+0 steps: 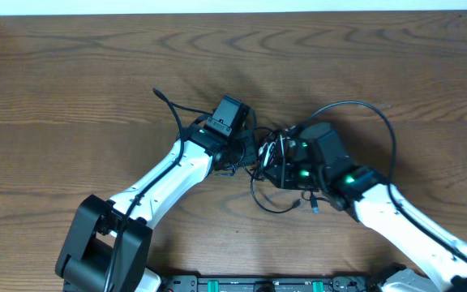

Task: Untangle cables
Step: 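Pull the right gripper rightward with cables, left gripper holding its side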

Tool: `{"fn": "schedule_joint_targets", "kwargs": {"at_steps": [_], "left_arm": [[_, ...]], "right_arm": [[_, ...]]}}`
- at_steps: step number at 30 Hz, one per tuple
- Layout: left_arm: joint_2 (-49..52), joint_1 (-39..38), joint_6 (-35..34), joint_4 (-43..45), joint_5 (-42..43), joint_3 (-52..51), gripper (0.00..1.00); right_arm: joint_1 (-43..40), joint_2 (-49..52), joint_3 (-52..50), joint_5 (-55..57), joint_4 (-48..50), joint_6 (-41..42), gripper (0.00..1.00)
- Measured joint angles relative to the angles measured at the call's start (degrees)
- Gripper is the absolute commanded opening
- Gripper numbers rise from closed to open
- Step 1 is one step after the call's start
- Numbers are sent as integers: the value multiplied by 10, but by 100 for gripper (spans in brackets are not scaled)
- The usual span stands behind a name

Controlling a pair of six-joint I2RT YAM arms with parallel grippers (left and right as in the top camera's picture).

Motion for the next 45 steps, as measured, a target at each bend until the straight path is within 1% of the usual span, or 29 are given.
{"fn": "schedule_joint_targets", "kwargs": {"at_steps": [3,6,8,10,14,16,18,19,20,21,22,23,24,25,27,28,29,30,34,38,41,45], "left_arm": [[0,0,0,0,-1,0,22],[0,1,0,0,-2,0,22],[0,2,0,0,-7,0,22],[0,5,0,1,-13,0,22],[0,6,0,2,-15,0,22],[0,6,0,3,-15,0,22],[0,6,0,3,-15,0,22],[0,6,0,3,-15,0,22],[0,6,0,4,-14,0,22],[0,6,0,4,-12,0,22],[0,6,0,5,-11,0,22],[0,6,0,4,-10,0,25],[0,6,0,4,-8,0,32],[0,6,1,4,-8,0,48],[0,6,21,3,-11,0,62],[0,8,26,-1,-15,0,68],[0,10,34,-4,-16,0,72],[0,13,38,-9,-18,0,78],[0,40,41,-35,-28,0,82],[0,98,9,-51,-20,0,82],[0,131,-3,-48,34,0,82],[0,137,29,-38,128,0,82]], "right_arm": [[19,40,0,12,54,11,16],[27,73,-1,5,104,19,15],[30,81,-3,-1,127,19,16],[30,82,-4,-1,142,20,20],[30,82,-5,13,145,23,28],[30,82,-6,20,144,24,29],[30,82,-6,23,145,25,24],[30,82,-6,23,145,25,18],[31,82,-6,23,146,25,8],[31,82,-6,24,148,23,2],[31,82,-6,26,148,25,1],[31,82,-6,28,149,25,1],[32,82,-6,32,149,25,1],[33,83,-6,37,148,25,1],[35,85,-6,56,146,25,1],[35,85,-6,66,141,25,1],[35,85,-6,75,135,26,1],[35,85,-5,82,129,28,1],[35,85,0,127,93,33,1],[31,85,3,156,73,41,1],[22,85,3,172,72,45,1],[17,94,4,198,79,47,1]]}}
